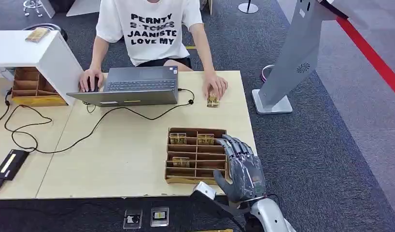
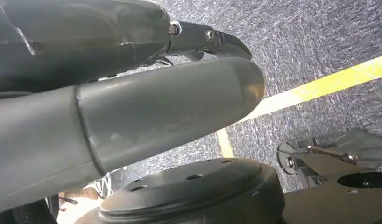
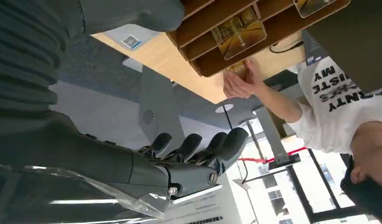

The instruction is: Pass the card to the sensor for recognition and then transmit it.

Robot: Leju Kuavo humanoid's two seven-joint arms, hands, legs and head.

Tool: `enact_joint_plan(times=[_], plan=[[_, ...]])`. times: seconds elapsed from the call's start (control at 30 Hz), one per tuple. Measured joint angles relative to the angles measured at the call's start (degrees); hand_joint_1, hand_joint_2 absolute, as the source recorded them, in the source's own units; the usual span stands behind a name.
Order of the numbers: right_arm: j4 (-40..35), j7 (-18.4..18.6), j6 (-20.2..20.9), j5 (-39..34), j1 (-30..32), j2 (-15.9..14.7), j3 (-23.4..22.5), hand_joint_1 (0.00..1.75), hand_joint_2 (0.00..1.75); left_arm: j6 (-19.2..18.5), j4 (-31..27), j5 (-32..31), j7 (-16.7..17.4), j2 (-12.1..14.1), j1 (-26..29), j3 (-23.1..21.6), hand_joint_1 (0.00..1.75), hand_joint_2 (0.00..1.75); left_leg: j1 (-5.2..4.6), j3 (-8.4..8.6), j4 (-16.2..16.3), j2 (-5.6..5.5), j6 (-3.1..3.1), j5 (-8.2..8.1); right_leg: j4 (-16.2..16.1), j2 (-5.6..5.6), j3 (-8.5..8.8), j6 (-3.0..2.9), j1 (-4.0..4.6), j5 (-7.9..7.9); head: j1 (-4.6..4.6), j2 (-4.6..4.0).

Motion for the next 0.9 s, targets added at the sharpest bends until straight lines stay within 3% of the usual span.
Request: enact_joint_plan(times=[0.33, 0.53, 0.9], plan=[[0.02, 0.63, 1.62, 3.17, -0.52, 0.17, 0.66, 0.42, 1.75, 0.0, 0.0, -0.15, 0.0, 0.0, -0.01, 0.0, 0.0, 0.0, 0.0, 0.0, 0.0, 0.0, 0.0, 0.0, 0.0, 0.0, 0.0, 0.0, 0.0, 0.0, 0.0, 0.0], [0.17, 0.74, 2.19, 3.48, -0.58, 0.46, 1.29, 0.7, 1.75, -0.07, 0.0, -0.26, 0.0, 0.0, -0.01, 0.0, 0.0, 0.0, 0.0, -0.01, 0.0, 0.0, 0.0, 0.0, 0.0, 0.0, 0.0, 0.0, 0.0, 0.0, 0.0, 0.0], [0.68, 0.57, 3.83, 3.21, -0.66, 0.98, 2.51, 0.61, 1.75, -0.09, 0.0, -0.15, 0.0, 0.0, -0.02, 0.0, 0.0, 0.0, 0.0, -0.01, 0.0, 0.0, 0.0, 0.0, 0.0, 0.0, 0.0, 0.0, 0.0, 0.0, -0.02, 0.0]])
